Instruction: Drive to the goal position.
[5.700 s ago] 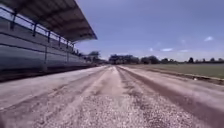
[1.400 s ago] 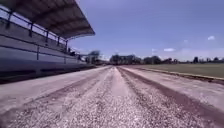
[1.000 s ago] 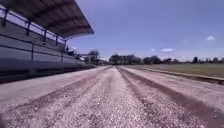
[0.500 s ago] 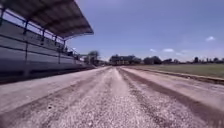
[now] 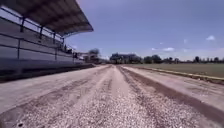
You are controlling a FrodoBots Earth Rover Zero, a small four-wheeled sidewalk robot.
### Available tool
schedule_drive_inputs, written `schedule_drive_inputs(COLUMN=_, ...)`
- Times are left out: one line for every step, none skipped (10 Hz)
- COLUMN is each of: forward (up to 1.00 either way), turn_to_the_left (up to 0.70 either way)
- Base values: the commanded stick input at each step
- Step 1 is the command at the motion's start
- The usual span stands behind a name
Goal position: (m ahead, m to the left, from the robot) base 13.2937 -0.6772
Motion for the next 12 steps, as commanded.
schedule_drive_inputs(forward=1.00, turn_to_the_left=0.00)
schedule_drive_inputs(forward=1.00, turn_to_the_left=0.00)
schedule_drive_inputs(forward=1.00, turn_to_the_left=0.00)
schedule_drive_inputs(forward=1.00, turn_to_the_left=0.00)
schedule_drive_inputs(forward=1.00, turn_to_the_left=0.00)
schedule_drive_inputs(forward=1.00, turn_to_the_left=0.00)
schedule_drive_inputs(forward=1.00, turn_to_the_left=0.00)
schedule_drive_inputs(forward=1.00, turn_to_the_left=0.00)
schedule_drive_inputs(forward=1.00, turn_to_the_left=0.00)
schedule_drive_inputs(forward=1.00, turn_to_the_left=0.00)
schedule_drive_inputs(forward=1.00, turn_to_the_left=0.00)
schedule_drive_inputs(forward=1.00, turn_to_the_left=0.00)
